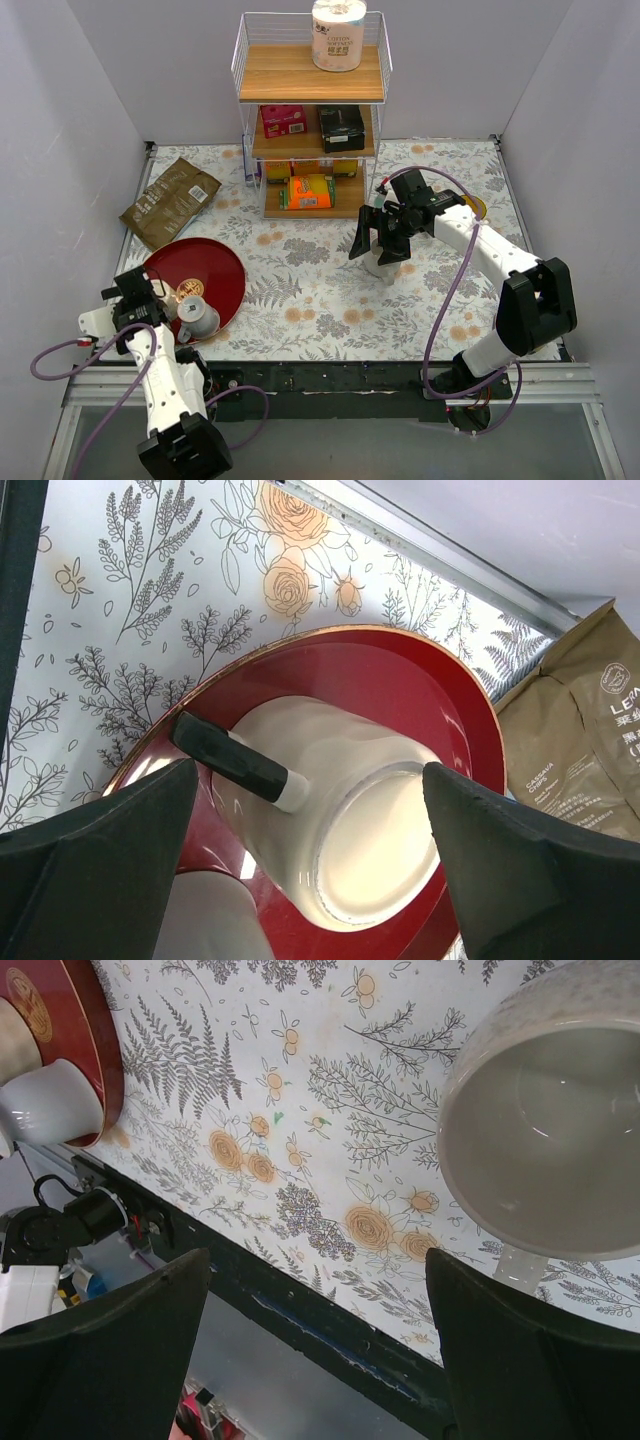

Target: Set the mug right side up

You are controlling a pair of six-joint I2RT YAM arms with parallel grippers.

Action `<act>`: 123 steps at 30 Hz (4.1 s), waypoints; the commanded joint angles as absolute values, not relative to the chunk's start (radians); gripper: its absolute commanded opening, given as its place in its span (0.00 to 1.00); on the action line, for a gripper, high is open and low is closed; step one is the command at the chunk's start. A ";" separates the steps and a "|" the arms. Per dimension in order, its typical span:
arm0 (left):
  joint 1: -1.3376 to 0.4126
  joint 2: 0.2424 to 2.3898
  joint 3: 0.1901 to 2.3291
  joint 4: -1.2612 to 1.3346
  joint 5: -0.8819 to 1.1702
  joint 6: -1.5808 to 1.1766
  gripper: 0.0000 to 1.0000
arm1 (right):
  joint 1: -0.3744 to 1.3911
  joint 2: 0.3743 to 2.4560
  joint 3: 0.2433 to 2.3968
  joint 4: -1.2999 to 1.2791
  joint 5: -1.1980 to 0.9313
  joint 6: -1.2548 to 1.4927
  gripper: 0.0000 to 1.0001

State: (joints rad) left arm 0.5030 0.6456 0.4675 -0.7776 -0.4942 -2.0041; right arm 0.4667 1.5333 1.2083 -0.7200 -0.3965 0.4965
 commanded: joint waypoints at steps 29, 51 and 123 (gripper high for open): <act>0.534 0.909 0.460 -0.379 -0.522 -2.821 0.95 | 0.471 1.560 1.201 -0.729 -0.459 0.469 0.95; 0.580 1.150 0.713 -0.488 -0.334 -2.790 0.71 | 0.474 1.572 1.177 -0.706 -0.471 0.459 0.95; 0.054 1.278 1.418 -0.368 0.508 -1.714 0.00 | 0.469 1.473 1.419 -0.724 -0.350 0.440 0.96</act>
